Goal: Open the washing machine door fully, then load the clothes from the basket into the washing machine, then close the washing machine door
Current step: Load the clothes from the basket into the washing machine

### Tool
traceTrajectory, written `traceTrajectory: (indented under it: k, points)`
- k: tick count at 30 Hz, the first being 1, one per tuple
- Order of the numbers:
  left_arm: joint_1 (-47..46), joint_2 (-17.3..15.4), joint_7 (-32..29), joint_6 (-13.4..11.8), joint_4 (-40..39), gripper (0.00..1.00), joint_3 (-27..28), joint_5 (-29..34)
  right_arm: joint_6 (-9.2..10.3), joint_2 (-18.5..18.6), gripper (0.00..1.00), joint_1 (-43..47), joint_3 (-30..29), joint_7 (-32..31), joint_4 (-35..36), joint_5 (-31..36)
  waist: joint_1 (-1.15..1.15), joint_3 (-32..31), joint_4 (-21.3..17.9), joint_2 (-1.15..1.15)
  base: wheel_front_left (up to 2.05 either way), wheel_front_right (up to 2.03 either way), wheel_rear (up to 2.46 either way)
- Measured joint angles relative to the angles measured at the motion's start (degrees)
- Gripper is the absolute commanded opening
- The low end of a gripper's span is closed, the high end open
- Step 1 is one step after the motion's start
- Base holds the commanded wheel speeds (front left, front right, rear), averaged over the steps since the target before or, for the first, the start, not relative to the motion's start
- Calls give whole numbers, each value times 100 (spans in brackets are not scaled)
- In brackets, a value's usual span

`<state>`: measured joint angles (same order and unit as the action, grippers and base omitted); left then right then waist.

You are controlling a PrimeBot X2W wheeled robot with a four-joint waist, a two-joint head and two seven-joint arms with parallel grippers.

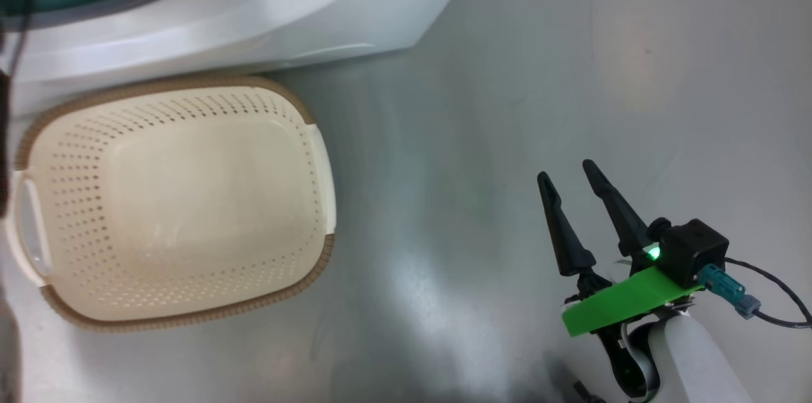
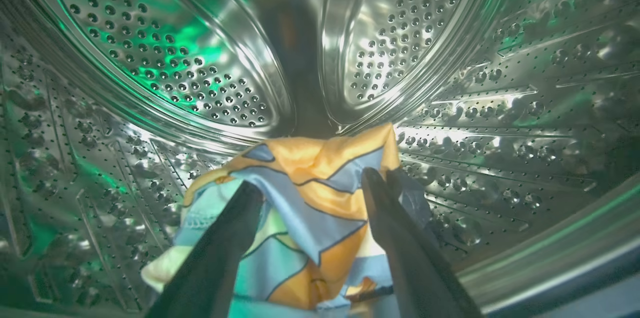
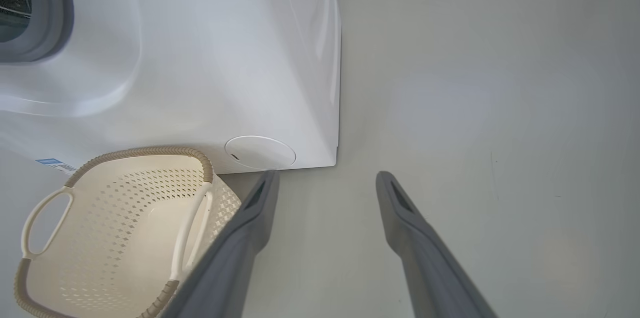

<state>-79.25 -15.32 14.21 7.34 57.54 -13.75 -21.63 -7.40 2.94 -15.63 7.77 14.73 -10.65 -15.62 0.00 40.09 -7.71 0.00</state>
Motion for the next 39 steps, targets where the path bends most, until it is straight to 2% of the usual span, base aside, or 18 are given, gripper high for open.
traceTrajectory:
  k: [10,17,39]
  points:
    - [936,214,43,-1,-516,100,90,-135,1,2,100,2,-124,0,-130,154,0,-554,200,0,0,0,0]
    - [2012,298,43,-13,-1167,100,164,-134,0,2,100,132,-157,0,-256,162,0,-1120,301,0,0,0,0]
    - [5317,291,43,-723,-3805,100,581,-38,0,-2,100,1127,-397,-1,-415,278,0,-2778,480,0,0,0,0]
